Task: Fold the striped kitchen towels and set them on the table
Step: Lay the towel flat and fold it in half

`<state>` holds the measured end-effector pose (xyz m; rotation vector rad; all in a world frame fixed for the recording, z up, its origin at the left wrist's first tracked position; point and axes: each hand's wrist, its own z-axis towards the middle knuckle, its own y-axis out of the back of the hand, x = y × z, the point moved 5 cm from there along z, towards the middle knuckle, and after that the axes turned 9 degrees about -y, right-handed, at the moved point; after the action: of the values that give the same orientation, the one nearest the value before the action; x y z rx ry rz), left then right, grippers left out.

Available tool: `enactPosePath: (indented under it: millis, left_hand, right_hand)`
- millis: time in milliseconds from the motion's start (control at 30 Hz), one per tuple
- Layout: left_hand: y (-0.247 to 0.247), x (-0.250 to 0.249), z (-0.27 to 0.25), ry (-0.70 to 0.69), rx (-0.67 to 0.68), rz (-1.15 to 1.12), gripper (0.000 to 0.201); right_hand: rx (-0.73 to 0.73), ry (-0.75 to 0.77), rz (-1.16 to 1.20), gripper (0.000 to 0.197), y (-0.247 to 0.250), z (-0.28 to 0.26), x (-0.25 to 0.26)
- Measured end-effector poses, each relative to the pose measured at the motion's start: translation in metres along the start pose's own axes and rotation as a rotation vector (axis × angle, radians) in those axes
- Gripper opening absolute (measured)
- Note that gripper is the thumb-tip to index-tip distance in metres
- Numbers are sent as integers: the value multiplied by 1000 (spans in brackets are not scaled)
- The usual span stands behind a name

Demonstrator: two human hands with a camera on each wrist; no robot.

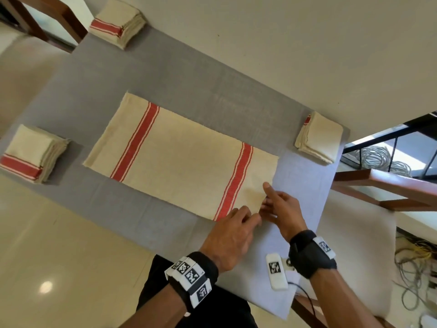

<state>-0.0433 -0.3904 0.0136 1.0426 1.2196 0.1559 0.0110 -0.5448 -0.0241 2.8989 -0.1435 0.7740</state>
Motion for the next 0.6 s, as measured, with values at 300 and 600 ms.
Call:
enactPosePath:
  millis: [300,600]
  left_hand:
    - [50,33,-47,269,-341,-148,23]
    - [113,93,-113,517,-704,-207,32]
  right_hand:
    - [35,76,50,35,-31,26,82]
    - [121,232,-89,44,-159,-10,139]
